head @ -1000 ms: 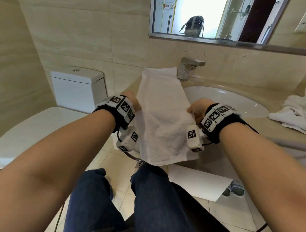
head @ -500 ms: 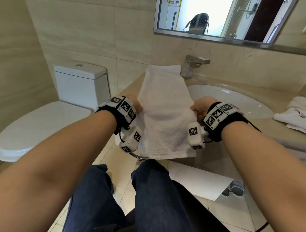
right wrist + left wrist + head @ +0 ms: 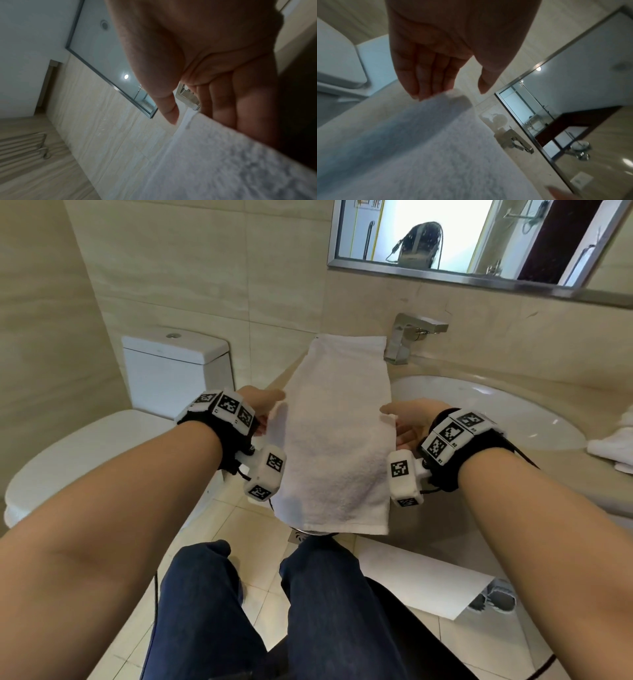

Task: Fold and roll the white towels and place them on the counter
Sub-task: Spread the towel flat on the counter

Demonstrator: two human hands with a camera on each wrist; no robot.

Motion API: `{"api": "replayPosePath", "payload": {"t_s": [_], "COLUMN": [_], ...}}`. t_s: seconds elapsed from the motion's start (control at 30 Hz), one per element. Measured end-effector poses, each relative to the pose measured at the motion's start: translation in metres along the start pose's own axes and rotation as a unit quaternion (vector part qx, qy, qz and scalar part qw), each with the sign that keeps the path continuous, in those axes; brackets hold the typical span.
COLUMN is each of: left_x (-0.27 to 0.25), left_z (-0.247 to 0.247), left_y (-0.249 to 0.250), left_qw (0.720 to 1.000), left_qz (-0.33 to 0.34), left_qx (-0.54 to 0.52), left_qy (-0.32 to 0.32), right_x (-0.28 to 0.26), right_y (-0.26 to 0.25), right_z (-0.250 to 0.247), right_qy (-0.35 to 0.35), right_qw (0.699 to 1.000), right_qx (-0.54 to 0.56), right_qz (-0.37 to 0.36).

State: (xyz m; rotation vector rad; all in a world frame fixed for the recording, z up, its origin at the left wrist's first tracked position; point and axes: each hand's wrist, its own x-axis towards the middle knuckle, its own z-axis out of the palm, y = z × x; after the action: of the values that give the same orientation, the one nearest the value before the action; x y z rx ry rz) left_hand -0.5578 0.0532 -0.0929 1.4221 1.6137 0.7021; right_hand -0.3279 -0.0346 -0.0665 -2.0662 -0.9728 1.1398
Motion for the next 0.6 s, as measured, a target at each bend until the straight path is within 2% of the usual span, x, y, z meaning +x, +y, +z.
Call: {"api": "replayPosePath", "payload": {"t_s": [0.1, 0.23, 0.37, 0.43, 0.53, 0.6], "left_x": [0.004, 0.012, 0.022, 0.023, 0.019, 0.017], "left_z": [0.010, 0.009, 0.002, 0.001, -0.004, -0.006], "left_y": [0.003, 0.010, 0.009, 0.009, 0.013, 0.016], "left_qw": [0.990, 0.982, 0.974, 0.986, 0.992, 0.991], "left_qz": [0.048, 0.080, 0.075, 0.039, 0.027, 0.014], "left_qx": [0.121, 0.154, 0.194, 0.147, 0.100, 0.114], "left_qy": [0.047, 0.069, 0.083, 0.075, 0.076, 0.062], "right_x": [0.003, 0.012, 0.018, 0.016, 0.008, 0.006], "right_y": [0.002, 0.000, 0.000, -0.002, -0.009, -0.014], "right_z": [0.000, 0.001, 0.004, 0.006, 0.007, 0.004], "right_qy": [0.013, 0.011, -0.021, -0.018, 0.001, 0.025], "right_qw": [0.999, 0.999, 0.998, 0.996, 0.992, 0.986], "right_qx": [0.037, -0.046, -0.058, -0.082, -0.123, -0.164], "right_qz": [0.010, 0.027, 0.022, 0.027, 0.015, -0.008]}}
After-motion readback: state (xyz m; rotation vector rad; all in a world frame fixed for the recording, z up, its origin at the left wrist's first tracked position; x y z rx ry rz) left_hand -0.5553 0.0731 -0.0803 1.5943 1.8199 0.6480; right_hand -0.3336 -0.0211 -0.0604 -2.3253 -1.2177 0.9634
